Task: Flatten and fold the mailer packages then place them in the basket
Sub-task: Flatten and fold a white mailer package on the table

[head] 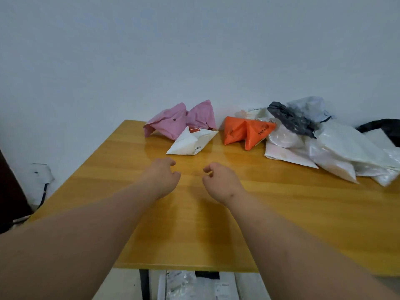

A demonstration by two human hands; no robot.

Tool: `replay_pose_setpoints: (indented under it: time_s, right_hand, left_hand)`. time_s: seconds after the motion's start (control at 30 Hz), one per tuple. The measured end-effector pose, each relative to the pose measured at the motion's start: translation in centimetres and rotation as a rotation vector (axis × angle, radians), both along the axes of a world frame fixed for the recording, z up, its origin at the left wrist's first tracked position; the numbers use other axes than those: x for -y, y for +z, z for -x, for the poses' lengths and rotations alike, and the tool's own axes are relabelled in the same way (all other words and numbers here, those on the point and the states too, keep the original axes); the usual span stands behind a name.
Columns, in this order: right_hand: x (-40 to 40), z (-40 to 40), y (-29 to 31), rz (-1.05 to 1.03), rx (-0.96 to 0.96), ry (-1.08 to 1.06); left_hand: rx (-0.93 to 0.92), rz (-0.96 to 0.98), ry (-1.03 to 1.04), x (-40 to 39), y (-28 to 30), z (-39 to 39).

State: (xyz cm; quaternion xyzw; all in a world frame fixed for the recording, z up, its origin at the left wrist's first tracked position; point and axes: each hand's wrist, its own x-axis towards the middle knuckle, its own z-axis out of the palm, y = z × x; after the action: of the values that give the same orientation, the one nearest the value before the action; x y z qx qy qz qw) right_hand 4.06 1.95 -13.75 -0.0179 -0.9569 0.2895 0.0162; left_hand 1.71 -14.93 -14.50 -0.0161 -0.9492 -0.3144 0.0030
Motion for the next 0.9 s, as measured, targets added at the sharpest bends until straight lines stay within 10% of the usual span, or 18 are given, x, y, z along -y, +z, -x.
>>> replay_pose_setpoints:
  time_s: [0.53,0.9]
  right_hand:
    - [3.6,13.6,-0.4,0.203,-0.036,-0.245]
    - [0.4,7.6,-0.8,0.48,-0.074,-0.099]
  left_hand:
    - [-0.119,-0.078,0.057,1.2,-3.2,6.5]
    - [-0.053,-0.372,0.156,0.3,-1.2,3.7]
